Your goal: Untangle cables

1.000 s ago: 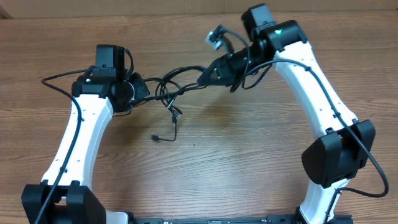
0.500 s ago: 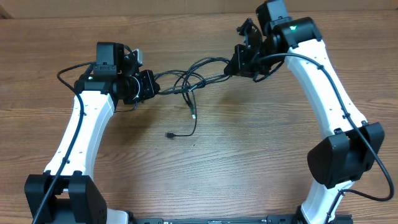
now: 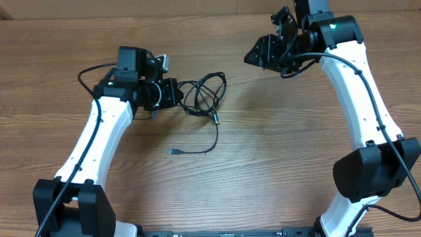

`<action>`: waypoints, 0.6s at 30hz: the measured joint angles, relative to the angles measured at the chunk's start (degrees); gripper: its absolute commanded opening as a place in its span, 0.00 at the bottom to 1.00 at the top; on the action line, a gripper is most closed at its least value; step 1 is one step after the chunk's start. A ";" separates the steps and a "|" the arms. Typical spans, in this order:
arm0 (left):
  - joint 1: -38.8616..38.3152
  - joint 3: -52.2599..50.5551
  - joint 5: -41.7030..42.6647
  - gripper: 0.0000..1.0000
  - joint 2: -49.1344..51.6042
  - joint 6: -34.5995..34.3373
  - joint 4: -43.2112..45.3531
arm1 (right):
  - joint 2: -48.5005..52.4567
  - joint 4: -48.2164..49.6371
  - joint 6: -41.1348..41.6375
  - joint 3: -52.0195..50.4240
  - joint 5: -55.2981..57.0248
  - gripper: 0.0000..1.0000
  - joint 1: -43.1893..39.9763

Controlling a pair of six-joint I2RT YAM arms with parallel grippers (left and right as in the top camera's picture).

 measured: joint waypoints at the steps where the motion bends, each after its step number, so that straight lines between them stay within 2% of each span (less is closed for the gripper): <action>1: -0.11 0.02 -0.66 0.04 0.00 -1.11 0.07 | 0.00 0.15 0.74 -0.24 -0.04 0.54 0.39; 10: 0.02 0.00 -5.88 0.04 0.02 -12.02 0.68 | 1.62 3.43 3.98 -4.90 -0.83 0.52 8.90; 11: 0.02 0.00 -6.05 0.04 0.02 -13.05 0.72 | 1.64 3.96 4.13 -5.14 -0.74 0.47 10.21; 14: 0.02 0.00 -6.21 0.04 0.02 -14.53 0.72 | 1.92 6.29 4.83 -5.27 -0.52 0.41 13.44; 18: 0.02 0.02 -5.18 0.04 0.02 -15.39 1.64 | 3.98 9.68 5.51 -5.27 -0.59 0.37 15.67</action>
